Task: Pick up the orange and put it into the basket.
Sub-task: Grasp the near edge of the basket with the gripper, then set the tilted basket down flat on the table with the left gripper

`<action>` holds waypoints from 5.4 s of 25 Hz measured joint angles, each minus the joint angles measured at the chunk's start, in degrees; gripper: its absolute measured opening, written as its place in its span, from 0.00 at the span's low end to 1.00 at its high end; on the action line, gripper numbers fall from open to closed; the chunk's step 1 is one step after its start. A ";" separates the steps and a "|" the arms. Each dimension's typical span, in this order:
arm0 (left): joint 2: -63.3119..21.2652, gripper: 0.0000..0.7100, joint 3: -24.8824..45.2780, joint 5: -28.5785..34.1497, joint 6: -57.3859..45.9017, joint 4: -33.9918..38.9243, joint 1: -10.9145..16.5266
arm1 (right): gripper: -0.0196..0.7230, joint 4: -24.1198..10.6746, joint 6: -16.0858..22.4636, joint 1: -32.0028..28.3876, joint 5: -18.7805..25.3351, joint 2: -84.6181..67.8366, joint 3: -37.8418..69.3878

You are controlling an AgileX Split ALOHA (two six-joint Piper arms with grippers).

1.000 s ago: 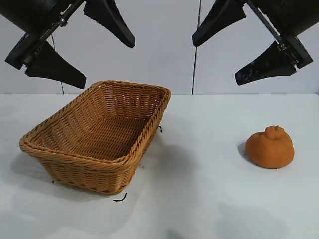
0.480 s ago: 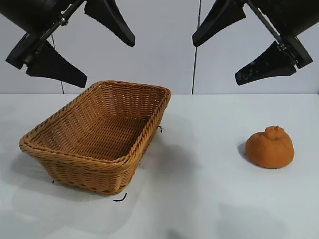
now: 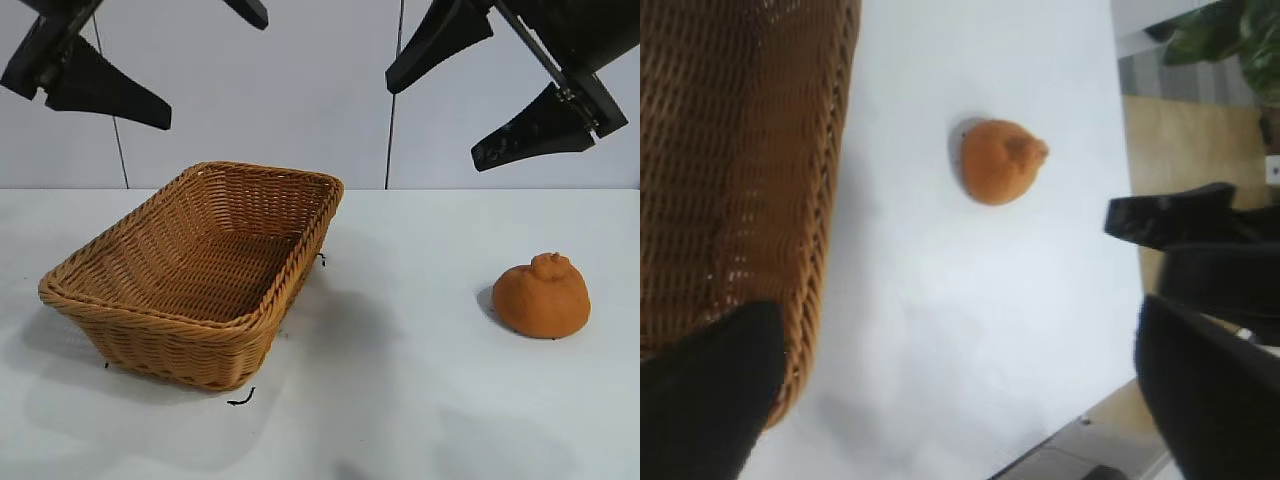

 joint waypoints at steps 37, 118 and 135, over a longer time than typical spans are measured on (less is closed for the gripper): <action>12.82 0.96 -0.31 3.94 -89.12 48.18 -12.43 | 0.96 0.00 0.00 0.00 0.00 0.00 0.00; 29.01 0.13 -4.80 -0.49 -98.26 42.27 -6.80 | 0.96 -1.72 0.00 0.00 0.02 0.00 0.00; 28.99 0.13 -19.97 6.35 -71.22 38.70 1.91 | 0.96 -1.84 0.00 0.00 0.02 0.00 0.00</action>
